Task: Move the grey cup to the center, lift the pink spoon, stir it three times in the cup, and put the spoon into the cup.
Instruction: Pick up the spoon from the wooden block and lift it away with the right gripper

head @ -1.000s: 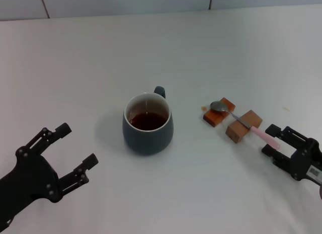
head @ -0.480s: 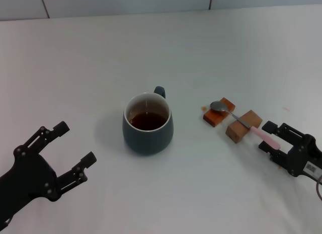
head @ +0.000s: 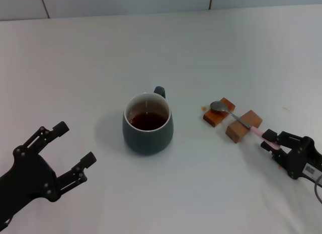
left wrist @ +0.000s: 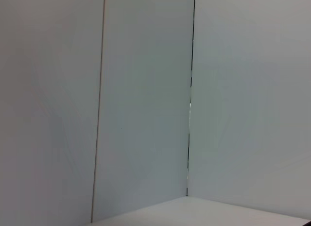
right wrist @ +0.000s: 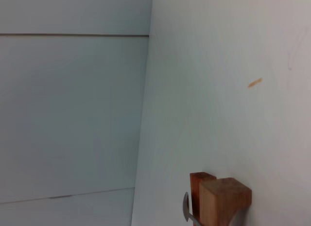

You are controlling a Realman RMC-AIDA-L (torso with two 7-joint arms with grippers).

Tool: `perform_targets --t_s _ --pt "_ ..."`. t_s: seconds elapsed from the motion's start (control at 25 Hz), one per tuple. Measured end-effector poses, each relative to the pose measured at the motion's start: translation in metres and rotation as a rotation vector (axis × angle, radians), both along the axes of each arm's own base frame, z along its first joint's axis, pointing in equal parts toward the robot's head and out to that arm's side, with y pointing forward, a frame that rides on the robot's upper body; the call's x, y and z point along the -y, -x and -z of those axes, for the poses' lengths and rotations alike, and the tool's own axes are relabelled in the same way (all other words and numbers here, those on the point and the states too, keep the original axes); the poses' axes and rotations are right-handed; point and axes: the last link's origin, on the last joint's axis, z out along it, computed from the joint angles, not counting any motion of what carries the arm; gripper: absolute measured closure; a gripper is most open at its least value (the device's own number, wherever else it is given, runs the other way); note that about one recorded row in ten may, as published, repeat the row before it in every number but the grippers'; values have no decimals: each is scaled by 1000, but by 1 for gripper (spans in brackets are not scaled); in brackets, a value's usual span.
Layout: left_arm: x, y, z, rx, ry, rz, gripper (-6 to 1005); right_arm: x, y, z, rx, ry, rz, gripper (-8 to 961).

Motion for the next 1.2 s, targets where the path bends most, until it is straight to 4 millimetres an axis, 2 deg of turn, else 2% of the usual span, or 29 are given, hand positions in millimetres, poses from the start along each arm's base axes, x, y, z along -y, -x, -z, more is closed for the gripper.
perform_targets --t_s 0.08,0.48,0.72,1.0,1.2 --pt "0 0 0 0 0 0 134 -1 1 0 1 3 -5 655" --pt "0 0 0 5 0 -3 134 -1 1 -1 -3 -7 -6 661" --pt "0 0 0 14 -8 -11 134 -1 3 -2 12 -28 -30 781" --pt "2 -1 2 25 -4 -19 134 -11 23 -19 59 -246 -207 812" --pt "1 -1 3 32 -6 -30 134 -33 43 -41 159 -400 -411 834"
